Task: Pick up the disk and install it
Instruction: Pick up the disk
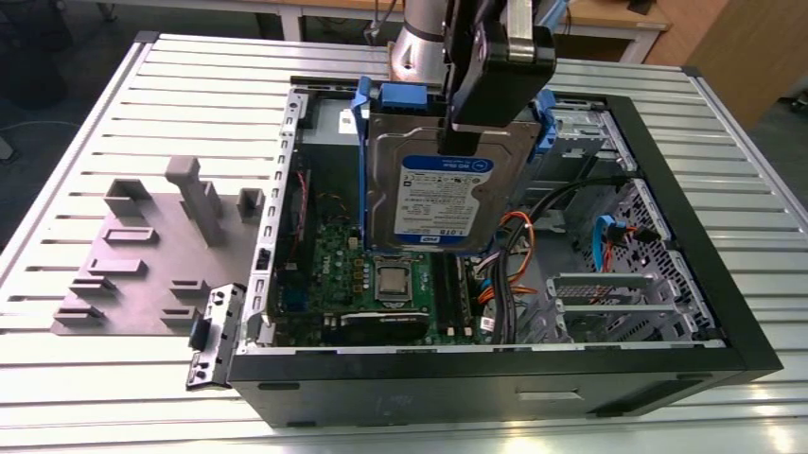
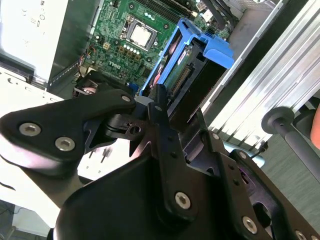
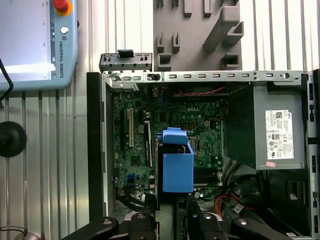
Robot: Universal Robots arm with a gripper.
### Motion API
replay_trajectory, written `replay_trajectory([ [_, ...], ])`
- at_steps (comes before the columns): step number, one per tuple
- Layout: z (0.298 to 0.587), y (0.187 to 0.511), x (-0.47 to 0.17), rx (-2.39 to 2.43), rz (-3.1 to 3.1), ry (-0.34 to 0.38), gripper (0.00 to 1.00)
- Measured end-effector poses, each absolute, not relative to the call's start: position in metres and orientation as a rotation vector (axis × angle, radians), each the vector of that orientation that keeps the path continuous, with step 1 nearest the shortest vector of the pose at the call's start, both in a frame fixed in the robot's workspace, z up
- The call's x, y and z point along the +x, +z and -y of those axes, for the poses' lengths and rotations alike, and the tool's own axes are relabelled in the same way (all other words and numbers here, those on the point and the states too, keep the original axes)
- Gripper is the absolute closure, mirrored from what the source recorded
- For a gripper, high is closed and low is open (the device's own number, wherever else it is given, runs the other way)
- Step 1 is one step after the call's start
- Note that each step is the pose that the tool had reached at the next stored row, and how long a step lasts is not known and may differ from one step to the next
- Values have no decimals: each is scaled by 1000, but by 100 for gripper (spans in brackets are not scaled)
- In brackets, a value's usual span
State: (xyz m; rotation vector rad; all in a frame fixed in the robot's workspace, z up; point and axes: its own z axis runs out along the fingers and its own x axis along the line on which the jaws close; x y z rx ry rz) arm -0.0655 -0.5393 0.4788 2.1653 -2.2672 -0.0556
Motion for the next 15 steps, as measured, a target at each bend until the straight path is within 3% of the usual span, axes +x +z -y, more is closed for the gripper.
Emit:
replay_trajectory([
  [15,539,478,-34,2165,2267,-56,65],
])
